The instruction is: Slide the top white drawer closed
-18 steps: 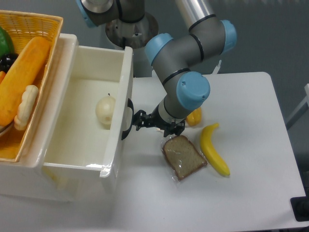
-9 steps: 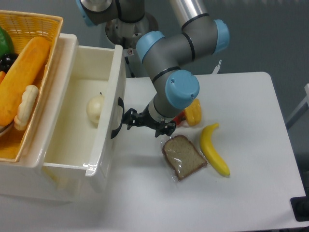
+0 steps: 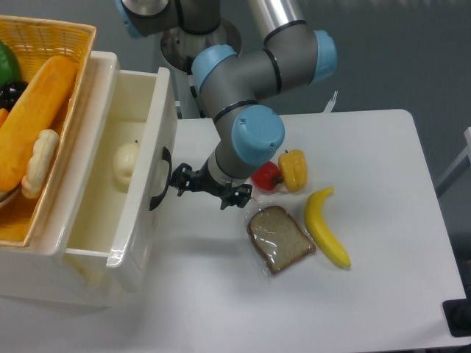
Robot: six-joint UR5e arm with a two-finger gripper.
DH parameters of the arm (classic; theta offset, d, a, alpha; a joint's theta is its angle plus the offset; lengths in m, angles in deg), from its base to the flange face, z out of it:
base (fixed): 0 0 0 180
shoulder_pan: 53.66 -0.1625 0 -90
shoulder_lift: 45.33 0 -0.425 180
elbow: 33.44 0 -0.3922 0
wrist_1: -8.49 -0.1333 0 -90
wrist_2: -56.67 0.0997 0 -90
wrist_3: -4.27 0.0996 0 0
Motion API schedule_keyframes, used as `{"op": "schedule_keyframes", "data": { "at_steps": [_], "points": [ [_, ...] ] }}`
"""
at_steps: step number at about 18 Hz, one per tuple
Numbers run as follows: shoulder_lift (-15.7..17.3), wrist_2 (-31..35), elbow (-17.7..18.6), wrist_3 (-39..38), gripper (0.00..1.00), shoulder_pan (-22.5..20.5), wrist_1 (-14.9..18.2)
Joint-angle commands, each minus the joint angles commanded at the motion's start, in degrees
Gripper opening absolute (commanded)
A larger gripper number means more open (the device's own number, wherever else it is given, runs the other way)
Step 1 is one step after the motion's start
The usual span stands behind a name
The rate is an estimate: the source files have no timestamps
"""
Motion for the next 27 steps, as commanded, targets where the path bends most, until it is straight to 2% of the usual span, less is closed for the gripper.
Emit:
{"op": "schedule_keyframes", "data": {
  "at_steps": [27],
  "points": [
    [1.06, -0.09, 0.09, -2.64, 1.00, 5.18, -0.18]
  ]
}}
